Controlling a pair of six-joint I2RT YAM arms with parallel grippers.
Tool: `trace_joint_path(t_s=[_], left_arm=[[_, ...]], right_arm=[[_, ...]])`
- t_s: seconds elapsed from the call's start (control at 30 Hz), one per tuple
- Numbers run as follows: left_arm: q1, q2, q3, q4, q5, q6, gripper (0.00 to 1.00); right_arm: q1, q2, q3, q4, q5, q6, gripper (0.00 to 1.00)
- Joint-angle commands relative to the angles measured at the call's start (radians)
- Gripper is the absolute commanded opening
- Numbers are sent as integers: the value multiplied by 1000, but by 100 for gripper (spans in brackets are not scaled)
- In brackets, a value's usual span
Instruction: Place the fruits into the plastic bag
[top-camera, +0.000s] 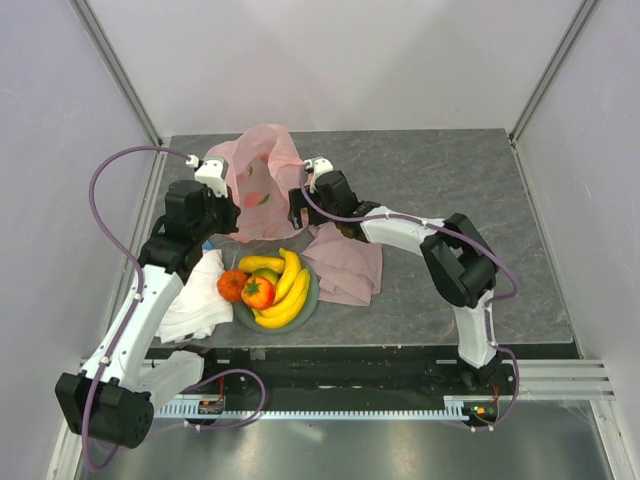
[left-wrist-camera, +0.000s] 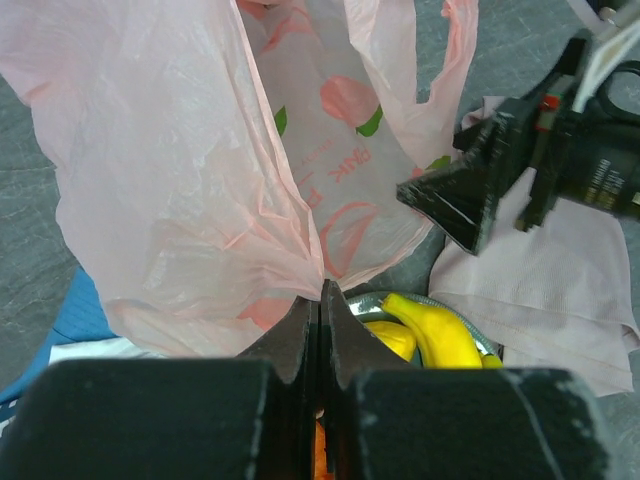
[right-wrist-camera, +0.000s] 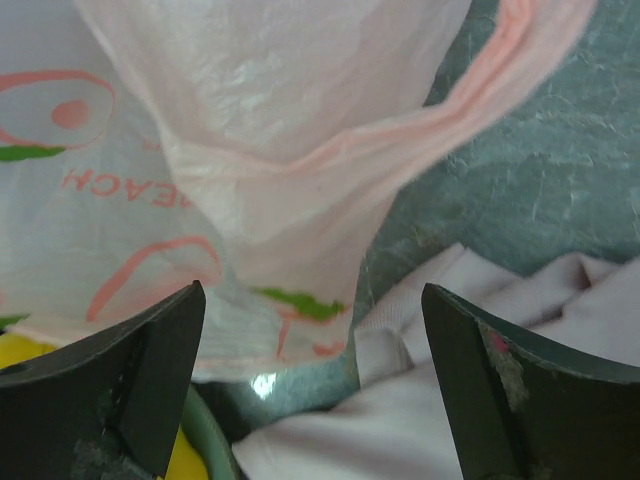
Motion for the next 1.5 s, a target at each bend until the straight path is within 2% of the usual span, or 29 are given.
trace_joint_path(t_s=[0.0, 0.2, 0.37, 0.5, 0.7, 0.83, 0.93, 1.03, 1.47], left_arm=[[5, 6, 12, -3, 25, -6, 2], [6, 10, 13, -3, 16, -7, 2], [28, 19, 19, -12, 4, -9, 2], [48, 18, 18, -11, 4, -10, 2], [57, 21, 16, -9, 7, -10, 2], [57, 21, 15, -8, 13, -12, 2], [57, 21, 15, -5, 22, -12, 2], [57, 24, 16, -5, 21, -12, 2], [57, 21, 13, -6, 19, -10, 2]], right_arm=[[2, -235, -106, 75, -11, -5, 98], [17, -508, -291, 102, 1, -23, 98], [169, -564, -299, 24, 29, -89, 96], [389, -527, -263, -21, 176, -188, 98], [558, -455, -212, -72, 365, -284, 98], [609, -409, -183, -87, 390, -287, 98], [644, -358, -148, -96, 463, -281, 98], [652, -298, -82, -167, 497, -259, 98], [664, -193, -37, -178, 472, -247, 98]])
